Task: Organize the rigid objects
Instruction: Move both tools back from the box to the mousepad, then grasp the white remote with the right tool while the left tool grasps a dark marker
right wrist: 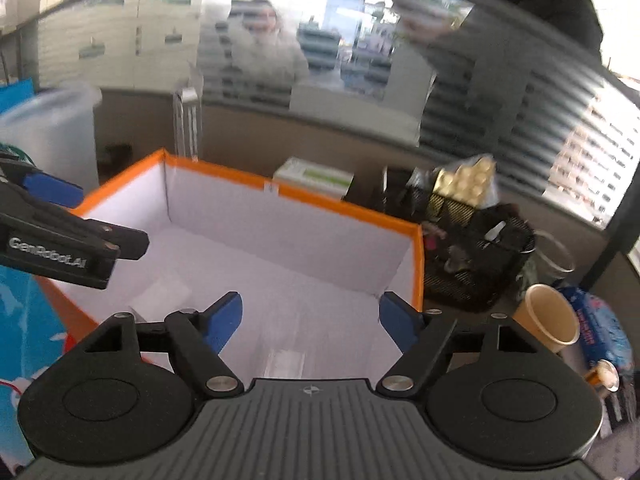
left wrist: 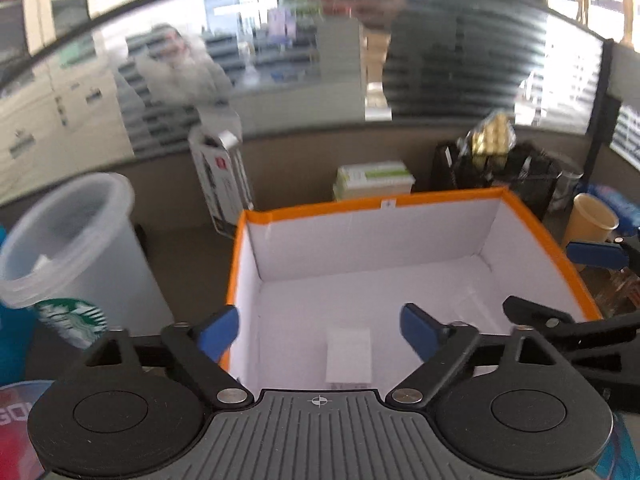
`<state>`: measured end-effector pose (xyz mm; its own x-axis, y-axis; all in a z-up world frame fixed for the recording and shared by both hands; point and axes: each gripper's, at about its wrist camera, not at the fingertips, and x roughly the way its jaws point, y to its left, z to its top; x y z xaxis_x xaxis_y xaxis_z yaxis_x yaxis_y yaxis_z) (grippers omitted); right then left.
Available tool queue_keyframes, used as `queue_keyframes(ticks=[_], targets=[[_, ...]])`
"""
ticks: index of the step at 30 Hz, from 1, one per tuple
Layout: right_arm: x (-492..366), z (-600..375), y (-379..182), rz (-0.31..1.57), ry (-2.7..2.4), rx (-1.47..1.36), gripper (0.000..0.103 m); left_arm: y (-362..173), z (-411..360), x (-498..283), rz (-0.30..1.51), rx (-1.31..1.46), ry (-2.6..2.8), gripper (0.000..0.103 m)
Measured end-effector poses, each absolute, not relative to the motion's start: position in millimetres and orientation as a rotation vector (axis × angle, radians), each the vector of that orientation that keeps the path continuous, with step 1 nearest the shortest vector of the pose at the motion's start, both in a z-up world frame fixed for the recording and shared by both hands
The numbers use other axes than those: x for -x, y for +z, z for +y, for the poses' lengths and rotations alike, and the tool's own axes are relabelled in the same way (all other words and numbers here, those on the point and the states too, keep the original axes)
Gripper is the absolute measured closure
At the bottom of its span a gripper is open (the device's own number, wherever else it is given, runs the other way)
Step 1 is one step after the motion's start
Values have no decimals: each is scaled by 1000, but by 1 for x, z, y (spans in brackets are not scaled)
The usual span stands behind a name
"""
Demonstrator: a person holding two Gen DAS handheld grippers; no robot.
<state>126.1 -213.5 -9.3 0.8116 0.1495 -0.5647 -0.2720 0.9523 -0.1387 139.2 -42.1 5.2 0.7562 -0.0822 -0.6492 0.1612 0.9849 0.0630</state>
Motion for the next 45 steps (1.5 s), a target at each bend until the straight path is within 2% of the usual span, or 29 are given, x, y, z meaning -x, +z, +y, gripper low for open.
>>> queue_keyframes(ticks=[3,10,16,25,35,38,45], targets=[[-99,-223,-4,533,197,208,27,6,-33,-108,653,-89,-121,0],[-19,-249,-20,427,213,89,25,-33,-18,-53,690,-82,-109,0],[30,-240,-54,459,287,157,25,-68,-9,-25,798,-98,-113,0],[45,-247,-79,513,241,133,25,-94,-17,-5,882,-149,-134,0],[55,-259,-86,515,232,87,24,-101,-35,3,860,-137,-145,0],[55,-262,-86,507,228,73,22,-110,-42,-1,916,-141,-155,0],[54,-262,-92,519,221,79,22,-111,-30,3,907,-104,-139,0]])
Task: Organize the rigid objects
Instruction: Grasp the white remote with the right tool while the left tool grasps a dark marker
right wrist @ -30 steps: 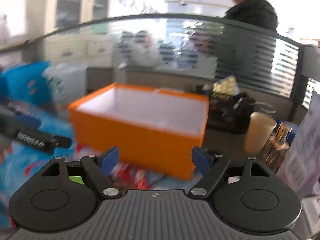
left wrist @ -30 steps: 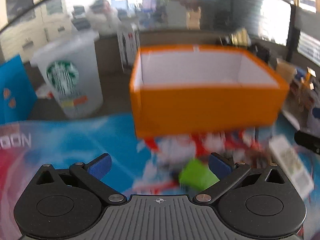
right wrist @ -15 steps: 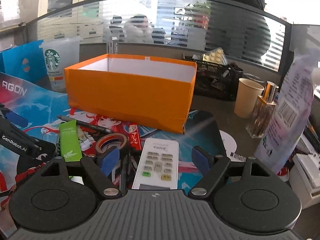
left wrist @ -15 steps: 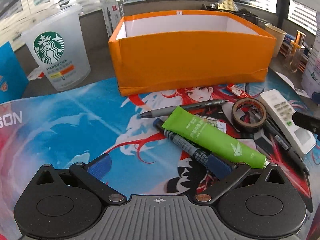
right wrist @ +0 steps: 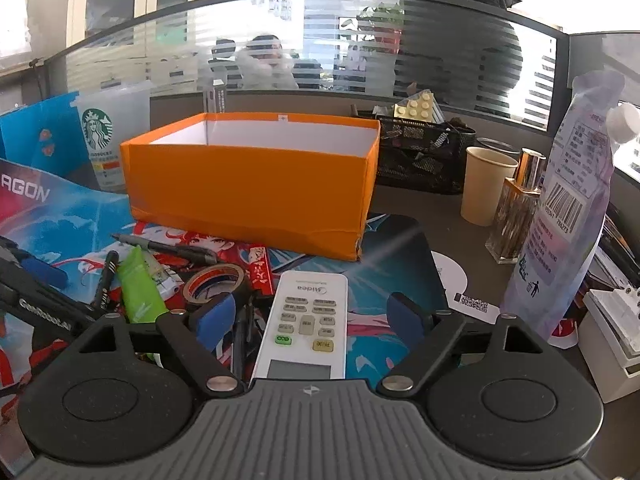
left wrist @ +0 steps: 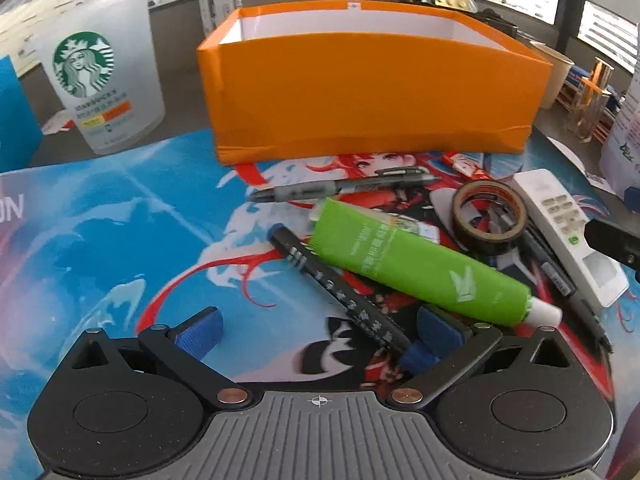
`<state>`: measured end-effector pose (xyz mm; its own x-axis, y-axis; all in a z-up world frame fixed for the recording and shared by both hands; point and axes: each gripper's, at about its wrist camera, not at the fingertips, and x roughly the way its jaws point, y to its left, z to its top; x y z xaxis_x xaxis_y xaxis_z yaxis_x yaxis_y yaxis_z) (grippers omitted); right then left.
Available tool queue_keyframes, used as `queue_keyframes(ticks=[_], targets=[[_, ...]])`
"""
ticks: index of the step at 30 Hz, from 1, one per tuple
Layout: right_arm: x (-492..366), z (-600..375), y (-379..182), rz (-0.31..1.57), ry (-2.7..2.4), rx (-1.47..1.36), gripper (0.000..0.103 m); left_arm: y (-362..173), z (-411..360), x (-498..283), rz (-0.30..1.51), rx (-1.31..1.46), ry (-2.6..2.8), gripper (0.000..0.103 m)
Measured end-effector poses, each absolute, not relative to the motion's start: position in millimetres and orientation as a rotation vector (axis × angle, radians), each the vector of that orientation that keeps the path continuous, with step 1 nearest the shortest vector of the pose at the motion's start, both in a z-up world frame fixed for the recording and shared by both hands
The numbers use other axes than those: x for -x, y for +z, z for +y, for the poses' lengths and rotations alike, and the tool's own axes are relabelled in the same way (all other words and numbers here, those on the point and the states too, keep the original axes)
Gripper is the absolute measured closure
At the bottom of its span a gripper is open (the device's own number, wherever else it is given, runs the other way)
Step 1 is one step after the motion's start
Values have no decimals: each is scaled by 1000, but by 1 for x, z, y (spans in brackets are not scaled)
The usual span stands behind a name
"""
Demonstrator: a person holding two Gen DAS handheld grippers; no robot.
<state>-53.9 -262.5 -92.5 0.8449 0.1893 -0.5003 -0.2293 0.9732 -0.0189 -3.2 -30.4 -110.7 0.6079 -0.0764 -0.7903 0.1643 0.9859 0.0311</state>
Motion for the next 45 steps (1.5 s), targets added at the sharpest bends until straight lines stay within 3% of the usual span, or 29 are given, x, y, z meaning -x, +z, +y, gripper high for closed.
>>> queue_keyframes(ticks=[6,15,17,19,23,27,30,32,33,34,36,38,42,45], targets=[[48,-259,-105,535,224,47,29,-110,-13,7,881,-86,-135,0],[33,-259,-124,608,130,29,29,-117,7,15,787,-79,-146,0],[31,-261,-126,620,122,21,27,-117,7,15,785,-80,-148,0],[29,-258,-126,636,97,42,13,-117,7,14,782,-80,-149,0],[25,-256,-127,656,74,57,0,-118,8,14,772,-82,-154,0],[25,-255,-129,662,109,38,2,-119,9,16,754,-83,-160,0],[27,-249,-127,647,132,43,17,-120,10,18,739,-81,-164,0],[29,-245,-126,636,140,45,27,-119,10,21,719,-82,-175,9],[29,-244,-125,632,140,44,33,-118,9,23,702,-85,-185,29],[29,-242,-125,628,141,43,40,-116,8,25,684,-91,-204,58],[28,-241,-125,623,131,40,44,-114,5,27,674,-110,-228,73],[28,-242,-124,617,124,36,52,-114,4,27,673,-111,-234,75],[28,-242,-124,615,121,32,52,-113,5,26,675,-113,-232,90],[30,-242,-124,608,119,35,53,-112,9,24,684,-99,-233,92]])
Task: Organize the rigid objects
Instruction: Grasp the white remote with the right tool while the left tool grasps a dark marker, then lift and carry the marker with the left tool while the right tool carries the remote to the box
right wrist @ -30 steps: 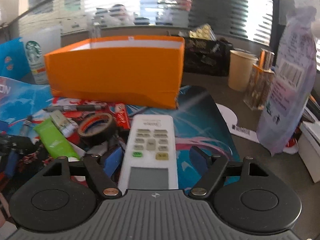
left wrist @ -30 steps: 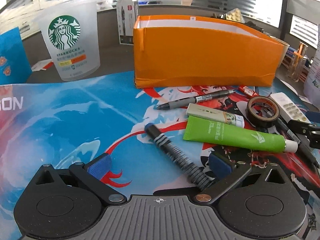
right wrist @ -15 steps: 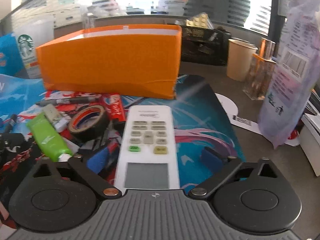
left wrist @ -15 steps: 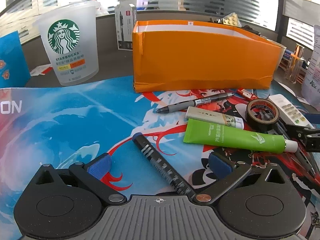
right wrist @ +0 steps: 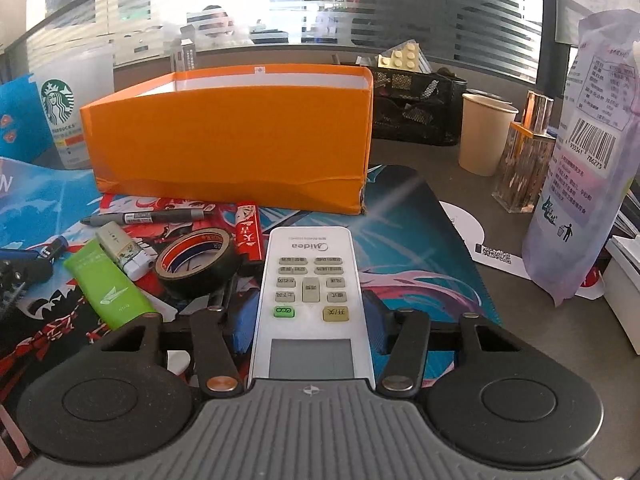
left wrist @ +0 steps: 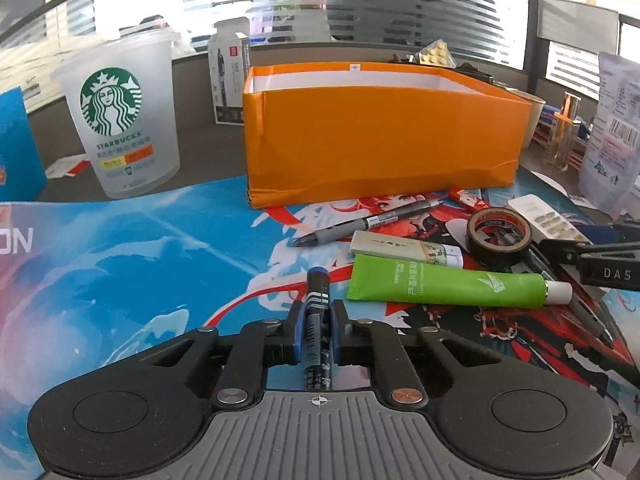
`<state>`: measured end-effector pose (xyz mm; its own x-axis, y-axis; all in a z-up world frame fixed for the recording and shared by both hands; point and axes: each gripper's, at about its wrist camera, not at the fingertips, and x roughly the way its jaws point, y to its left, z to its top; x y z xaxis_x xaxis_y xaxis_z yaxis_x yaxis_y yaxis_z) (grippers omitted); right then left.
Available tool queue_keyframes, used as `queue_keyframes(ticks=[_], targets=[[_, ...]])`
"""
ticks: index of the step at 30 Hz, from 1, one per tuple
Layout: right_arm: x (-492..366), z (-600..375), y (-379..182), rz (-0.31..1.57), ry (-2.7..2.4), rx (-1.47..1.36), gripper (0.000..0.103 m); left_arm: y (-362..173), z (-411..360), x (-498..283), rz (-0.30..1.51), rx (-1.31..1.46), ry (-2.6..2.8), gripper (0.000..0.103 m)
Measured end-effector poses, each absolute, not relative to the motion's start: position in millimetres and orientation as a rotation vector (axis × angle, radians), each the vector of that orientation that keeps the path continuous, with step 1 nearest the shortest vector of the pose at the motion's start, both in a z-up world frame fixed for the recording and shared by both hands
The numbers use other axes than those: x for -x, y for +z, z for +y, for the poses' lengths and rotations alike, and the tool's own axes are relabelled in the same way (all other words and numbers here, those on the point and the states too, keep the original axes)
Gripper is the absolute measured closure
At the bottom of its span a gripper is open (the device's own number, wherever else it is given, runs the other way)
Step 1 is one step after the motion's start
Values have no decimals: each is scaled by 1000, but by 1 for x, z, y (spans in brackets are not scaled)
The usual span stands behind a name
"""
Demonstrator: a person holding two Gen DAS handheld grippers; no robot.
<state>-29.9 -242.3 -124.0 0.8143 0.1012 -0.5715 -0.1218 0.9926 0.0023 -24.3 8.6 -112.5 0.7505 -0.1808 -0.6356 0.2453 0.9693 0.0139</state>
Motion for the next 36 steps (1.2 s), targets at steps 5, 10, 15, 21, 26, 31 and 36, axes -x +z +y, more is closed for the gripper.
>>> queue_keyframes(ticks=[5,10,15,21,26,31,36], targets=[[31,-242,-124,604,114,24,53,-111,8,22,698,-110,-230,92],[32,-243,-122,603,119,11,53,-107,13,16,709,-83,-218,92],[35,-243,-114,575,116,16,53,-91,15,17,669,-74,-222,92],[37,-239,-104,549,128,24,53,-77,15,17,649,-70,-223,92],[40,-235,-97,526,141,32,53,-72,14,17,642,-71,-214,92],[44,-233,-95,515,151,35,53,-71,15,17,650,-61,-209,92],[45,-230,-90,496,163,41,53,-64,12,17,636,-71,-209,92]])
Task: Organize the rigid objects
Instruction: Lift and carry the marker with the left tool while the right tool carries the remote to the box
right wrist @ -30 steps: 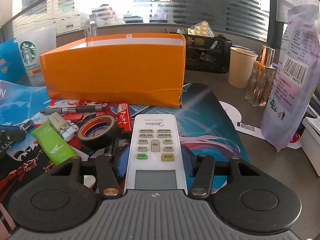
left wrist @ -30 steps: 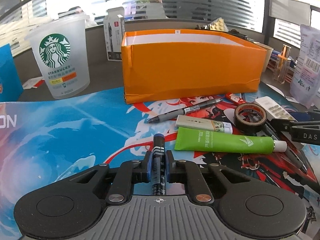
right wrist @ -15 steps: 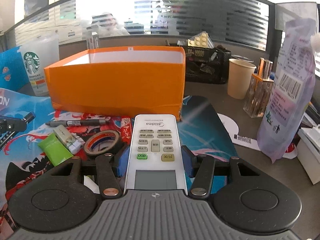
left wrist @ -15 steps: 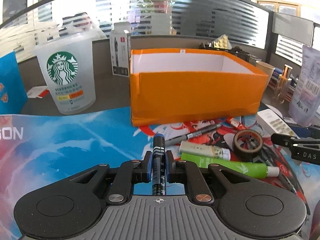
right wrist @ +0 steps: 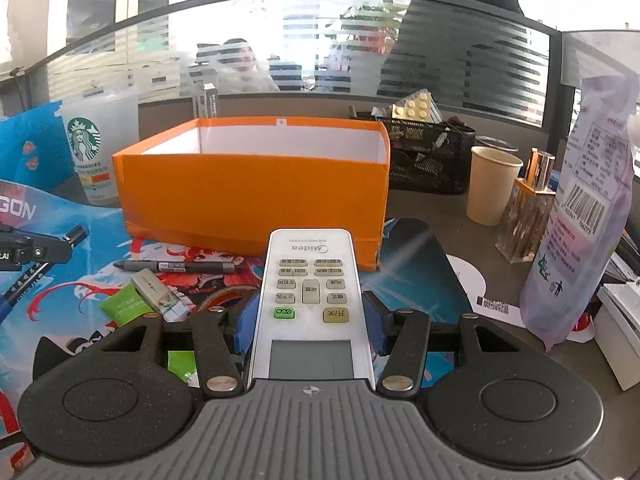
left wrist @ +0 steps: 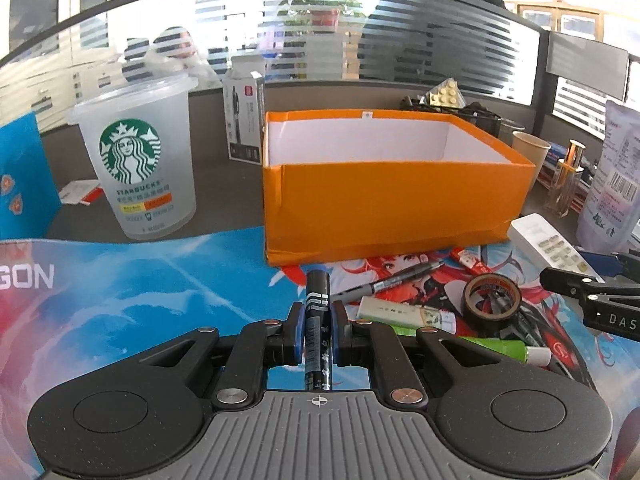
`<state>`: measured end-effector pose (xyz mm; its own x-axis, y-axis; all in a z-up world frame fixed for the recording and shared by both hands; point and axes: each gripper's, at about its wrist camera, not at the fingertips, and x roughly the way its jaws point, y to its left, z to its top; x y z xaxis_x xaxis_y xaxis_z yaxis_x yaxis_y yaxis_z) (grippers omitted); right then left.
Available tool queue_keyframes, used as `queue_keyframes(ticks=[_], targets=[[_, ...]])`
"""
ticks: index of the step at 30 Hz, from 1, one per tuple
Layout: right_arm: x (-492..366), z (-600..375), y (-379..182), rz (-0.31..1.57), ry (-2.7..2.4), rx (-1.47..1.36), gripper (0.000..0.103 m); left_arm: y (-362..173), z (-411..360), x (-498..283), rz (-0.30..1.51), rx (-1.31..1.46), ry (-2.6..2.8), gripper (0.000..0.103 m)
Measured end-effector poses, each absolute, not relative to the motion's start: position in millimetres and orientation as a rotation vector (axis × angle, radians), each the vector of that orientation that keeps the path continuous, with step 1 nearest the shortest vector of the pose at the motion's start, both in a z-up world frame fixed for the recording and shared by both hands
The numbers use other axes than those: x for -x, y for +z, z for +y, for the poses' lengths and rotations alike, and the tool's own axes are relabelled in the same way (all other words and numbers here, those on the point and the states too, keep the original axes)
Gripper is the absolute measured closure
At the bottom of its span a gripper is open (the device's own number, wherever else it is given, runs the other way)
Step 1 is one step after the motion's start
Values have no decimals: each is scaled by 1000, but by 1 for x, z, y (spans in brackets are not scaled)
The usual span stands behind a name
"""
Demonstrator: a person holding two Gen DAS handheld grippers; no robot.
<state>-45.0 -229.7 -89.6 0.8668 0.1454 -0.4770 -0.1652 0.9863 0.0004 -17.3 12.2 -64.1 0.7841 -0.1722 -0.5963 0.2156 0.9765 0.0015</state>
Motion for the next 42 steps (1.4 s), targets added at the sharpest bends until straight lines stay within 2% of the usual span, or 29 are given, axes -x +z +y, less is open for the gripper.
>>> queue_keyframes(ticks=[10,24,27,30,32,33,34,42], targets=[[45,-223,-75,448,188,51,53,-49,7,11,607,-63,-224,92],[44,-224,-86,474,188,30,53,-101,21,-9,808,-20,-187,92],[42,-226,-87,476,187,24,53,-103,20,-8,803,-31,-181,92],[42,-227,-87,477,188,21,53,-104,17,-8,798,-53,-172,90],[41,-228,-87,477,187,17,53,-105,14,-7,787,-73,-166,85],[41,-228,-88,477,186,14,53,-105,13,-7,782,-81,-162,86],[41,-229,-88,478,186,12,53,-105,12,-7,779,-84,-165,92],[41,-230,-84,464,187,12,53,-99,12,-8,770,-57,-176,92]])
